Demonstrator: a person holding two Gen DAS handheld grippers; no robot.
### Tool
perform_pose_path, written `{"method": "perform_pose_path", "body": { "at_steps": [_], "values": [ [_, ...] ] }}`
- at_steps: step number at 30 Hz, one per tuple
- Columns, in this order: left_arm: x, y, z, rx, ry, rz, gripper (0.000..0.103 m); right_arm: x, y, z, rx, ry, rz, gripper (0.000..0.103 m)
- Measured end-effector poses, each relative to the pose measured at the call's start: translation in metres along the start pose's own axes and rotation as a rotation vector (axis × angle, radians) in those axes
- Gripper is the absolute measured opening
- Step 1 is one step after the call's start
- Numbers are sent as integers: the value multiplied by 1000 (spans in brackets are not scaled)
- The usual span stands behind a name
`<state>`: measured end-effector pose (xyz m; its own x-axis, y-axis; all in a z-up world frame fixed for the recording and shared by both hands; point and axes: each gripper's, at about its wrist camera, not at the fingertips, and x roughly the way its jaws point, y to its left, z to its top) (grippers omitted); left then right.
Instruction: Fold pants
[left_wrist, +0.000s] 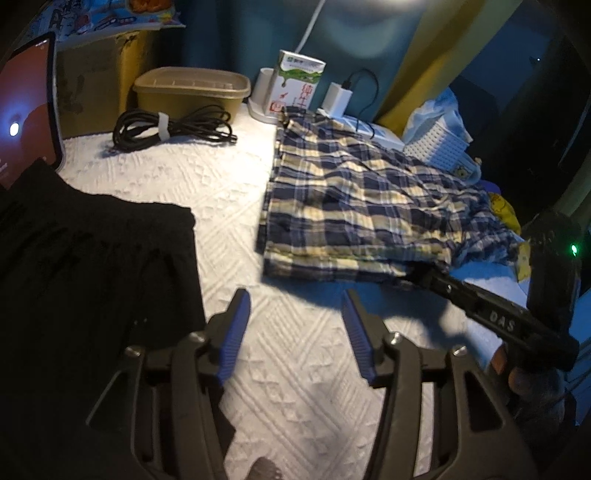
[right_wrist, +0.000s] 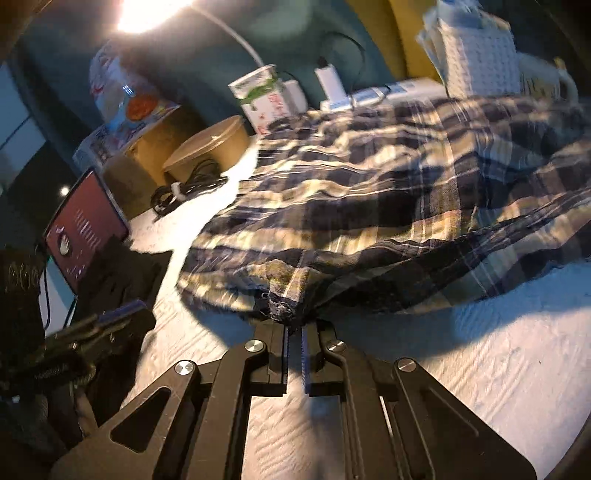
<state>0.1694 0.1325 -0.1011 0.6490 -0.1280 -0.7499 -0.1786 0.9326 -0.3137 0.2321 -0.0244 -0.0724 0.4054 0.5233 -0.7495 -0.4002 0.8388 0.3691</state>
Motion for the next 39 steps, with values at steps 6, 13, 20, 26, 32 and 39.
{"method": "perform_pose_path", "body": {
  "at_steps": [6,13,20,26,32,39],
  "values": [
    [-12,-2,-13,-11,2,-5,53,-23,14,-28,-24,18,-59,6],
    [4,-24,-5,13,25,-40,53,-27,22,-40,-108,56,-60,55],
    [26,-57,18,85,18,-48,53,-83,-32,-38,-86,8,-156,63],
    [46,-67,33,91,45,-28,54,-132,-148,-3,84,-104,-386,63],
    [60,-69,40,85,74,2,54,-138,-209,38,43,-138,-570,63],
    [63,-78,44,105,93,22,54,-107,-232,42,-63,-71,-540,35]
  ]
}}
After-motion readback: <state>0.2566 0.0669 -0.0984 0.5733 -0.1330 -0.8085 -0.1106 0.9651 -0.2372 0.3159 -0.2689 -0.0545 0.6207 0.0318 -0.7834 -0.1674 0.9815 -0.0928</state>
